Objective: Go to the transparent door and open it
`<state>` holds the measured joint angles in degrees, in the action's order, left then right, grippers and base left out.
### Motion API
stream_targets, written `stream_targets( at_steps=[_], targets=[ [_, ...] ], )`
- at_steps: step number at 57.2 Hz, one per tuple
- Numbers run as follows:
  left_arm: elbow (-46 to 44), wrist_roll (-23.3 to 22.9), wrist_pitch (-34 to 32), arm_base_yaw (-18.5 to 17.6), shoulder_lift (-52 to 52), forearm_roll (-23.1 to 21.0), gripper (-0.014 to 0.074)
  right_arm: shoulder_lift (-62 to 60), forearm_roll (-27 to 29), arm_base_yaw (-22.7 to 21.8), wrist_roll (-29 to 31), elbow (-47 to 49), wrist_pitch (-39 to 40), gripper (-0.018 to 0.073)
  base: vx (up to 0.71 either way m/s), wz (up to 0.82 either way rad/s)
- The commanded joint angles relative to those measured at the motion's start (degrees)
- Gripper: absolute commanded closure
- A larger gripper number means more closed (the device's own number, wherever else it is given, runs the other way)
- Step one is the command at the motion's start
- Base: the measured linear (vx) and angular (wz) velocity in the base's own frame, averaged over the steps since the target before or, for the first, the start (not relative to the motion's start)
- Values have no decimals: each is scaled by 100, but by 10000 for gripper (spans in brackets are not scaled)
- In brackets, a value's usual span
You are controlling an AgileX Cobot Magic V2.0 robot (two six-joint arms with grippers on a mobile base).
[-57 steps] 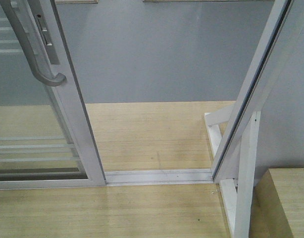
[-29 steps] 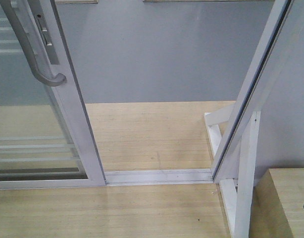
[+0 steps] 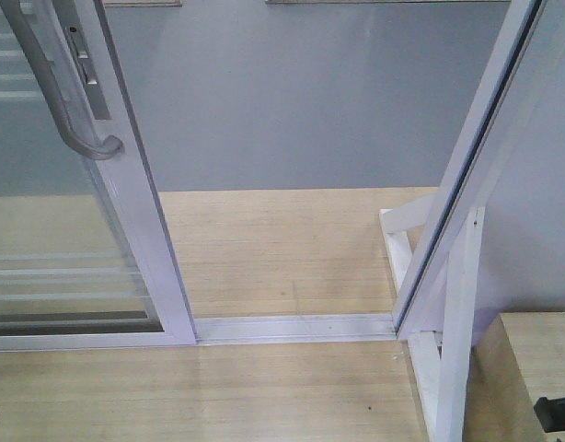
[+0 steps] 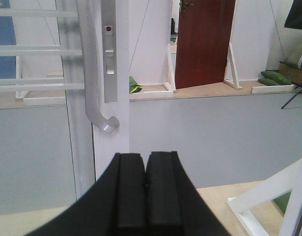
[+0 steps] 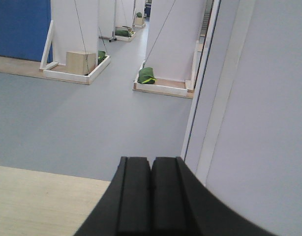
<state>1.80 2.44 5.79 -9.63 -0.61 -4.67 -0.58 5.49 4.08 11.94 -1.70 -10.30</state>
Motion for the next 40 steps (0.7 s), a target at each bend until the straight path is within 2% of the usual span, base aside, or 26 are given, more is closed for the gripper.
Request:
stream_targets(
  at_steps=[1,40],
  targets=[
    [51,-21,-471,-13,-85,-19,599,-95,-85,-28,6,-27,456,561,0,0],
    [51,-21,-471,-13,-85,-19,599,-88,-35,-28,10,-27,464,561,0,0]
  ],
)
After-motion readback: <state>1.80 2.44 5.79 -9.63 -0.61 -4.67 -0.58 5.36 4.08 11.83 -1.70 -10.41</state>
